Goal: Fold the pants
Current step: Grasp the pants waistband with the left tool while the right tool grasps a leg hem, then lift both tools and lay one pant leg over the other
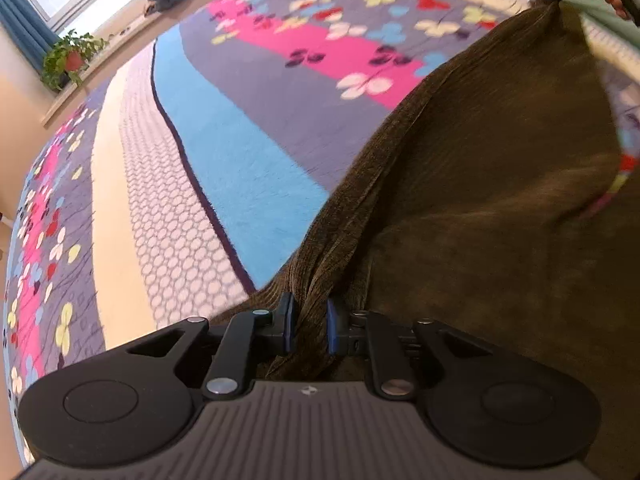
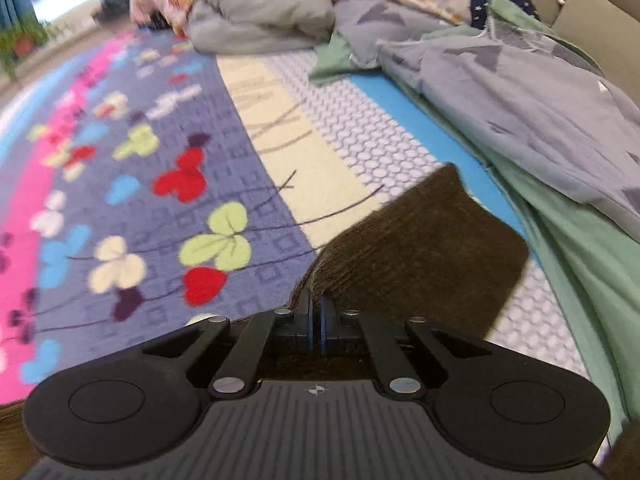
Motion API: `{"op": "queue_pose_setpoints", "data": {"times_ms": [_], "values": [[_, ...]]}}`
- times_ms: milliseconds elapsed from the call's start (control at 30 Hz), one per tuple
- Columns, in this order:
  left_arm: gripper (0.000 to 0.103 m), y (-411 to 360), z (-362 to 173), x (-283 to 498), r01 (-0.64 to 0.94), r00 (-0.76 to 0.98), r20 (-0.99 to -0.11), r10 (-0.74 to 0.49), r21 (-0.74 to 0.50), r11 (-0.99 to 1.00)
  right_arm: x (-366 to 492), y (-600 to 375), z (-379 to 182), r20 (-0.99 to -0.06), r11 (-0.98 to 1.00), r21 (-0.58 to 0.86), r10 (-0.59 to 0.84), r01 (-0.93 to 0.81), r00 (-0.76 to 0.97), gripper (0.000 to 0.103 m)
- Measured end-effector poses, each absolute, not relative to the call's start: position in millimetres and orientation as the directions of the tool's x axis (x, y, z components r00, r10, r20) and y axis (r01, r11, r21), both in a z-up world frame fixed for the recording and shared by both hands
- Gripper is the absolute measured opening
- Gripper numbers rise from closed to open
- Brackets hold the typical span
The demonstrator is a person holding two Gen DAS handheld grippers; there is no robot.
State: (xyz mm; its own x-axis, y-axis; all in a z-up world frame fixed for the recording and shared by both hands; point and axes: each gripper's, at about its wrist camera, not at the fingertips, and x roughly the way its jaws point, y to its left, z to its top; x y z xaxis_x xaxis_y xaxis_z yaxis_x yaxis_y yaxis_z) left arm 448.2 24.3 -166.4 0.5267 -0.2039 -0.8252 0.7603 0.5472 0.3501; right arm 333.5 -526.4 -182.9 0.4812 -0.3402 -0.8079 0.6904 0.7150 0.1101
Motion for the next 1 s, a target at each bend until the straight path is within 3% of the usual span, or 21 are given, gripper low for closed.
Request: {"op": "queue_pose_setpoints", "data": {"times_ms": [200, 267, 367, 467, 500, 533, 600, 767, 1000], "values": [[0.017, 65.2, -138.5, 322.1, 0.793, 0.458, -0.836, -0.303, 0.23, 0.565, 168.2, -484.7, -128.3, -0.763, 0.713, 0.284, -0.236, 0.641, 0.601, 0.003], [0.017, 83.7, -149.4, 277.3, 0.779, 0.428, -0.855, -0.291, 0.186, 0.598, 91.0, -464.8, -136.0, -0.77, 0.67, 0.327, -0.221, 0.667, 0.599, 0.002], [0.023, 102.2, -175.6, 246.2, 0.706, 0.382, -0.891, -0.248, 0.108, 0.7, 18.5, -447.6, -182.7, -0.863, 0.591, 0.256, -0.217, 0.765, 0.456, 0.004], [0.047, 106.2, -175.7, 226.5, 0.642, 0.396, -0.884, -0.247, 0.075, 0.763, -8.7, -446.8, -202.3, -0.9, 0.494, 0.277, -0.168, 0.824, 0.403, 0.019], [0.077, 105.8, -168.6, 222.0, 0.616, 0.403, -0.879, -0.255, 0.054, 0.786, -10.4, -443.3, -195.8, -0.876, 0.507, 0.297, -0.192, 0.809, 0.442, 0.035], [0.101, 106.6, -160.8, 218.5, 0.579, 0.42, -0.869, -0.263, 0.033, 0.815, -6.8, -437.6, -184.0, -0.839, 0.554, 0.303, -0.23, 0.775, 0.493, 0.061], [0.103, 110.6, -145.0, 210.7, 0.497, 0.485, -0.819, -0.307, -0.03, 0.867, 8.2, -427.6, -165.3, -0.768, 0.644, 0.271, -0.303, 0.715, 0.564, 0.093], [0.103, 111.8, -143.4, 215.0, 0.304, 0.508, -0.824, -0.253, -0.104, 0.947, 70.0, -410.6, -155.3, -0.683, 0.818, 0.129, -0.336, 0.56, 0.648, 0.094], [0.103, 145.7, -157.0, 250.1, -0.041, 0.514, -0.849, -0.123, -0.168, 0.985, 146.7, -400.8, -201.8, -0.75, 0.899, -0.15, -0.375, 0.412, 0.544, 0.094]]}}
